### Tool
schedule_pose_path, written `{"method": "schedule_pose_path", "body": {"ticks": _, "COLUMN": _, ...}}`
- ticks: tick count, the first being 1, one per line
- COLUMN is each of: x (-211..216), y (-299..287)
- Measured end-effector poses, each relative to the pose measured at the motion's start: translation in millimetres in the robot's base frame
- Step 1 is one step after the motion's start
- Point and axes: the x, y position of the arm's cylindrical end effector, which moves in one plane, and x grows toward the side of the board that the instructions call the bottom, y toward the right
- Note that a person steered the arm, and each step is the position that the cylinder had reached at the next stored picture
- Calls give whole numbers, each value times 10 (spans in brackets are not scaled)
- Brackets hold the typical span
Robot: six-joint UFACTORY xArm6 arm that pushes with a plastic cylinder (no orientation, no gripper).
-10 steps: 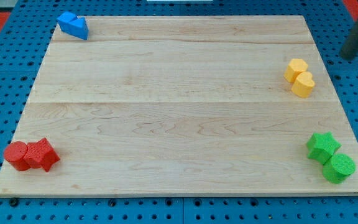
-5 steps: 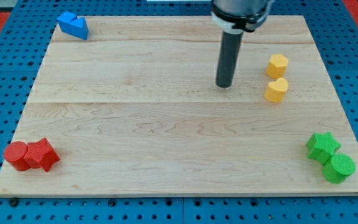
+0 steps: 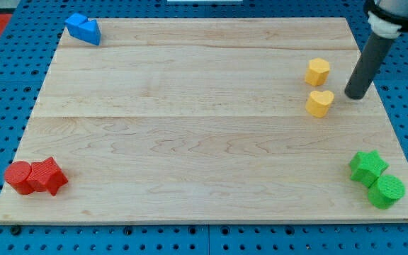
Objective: Slide the yellow heart to the center
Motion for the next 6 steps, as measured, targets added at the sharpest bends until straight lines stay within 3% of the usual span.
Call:
{"method": "schedule_pose_path", "body": {"ticks": 2, "x": 330, "y": -1680}}
{"method": "schedule_pose_path", "body": {"ticks": 4, "x": -54, "y": -589}}
{"method": "schedule_pose_path", "body": {"ticks": 5, "x": -188, "y": -1125}}
{"method": "schedule_pose_path", "body": {"ticks": 6, "x": 108, "y": -2255}}
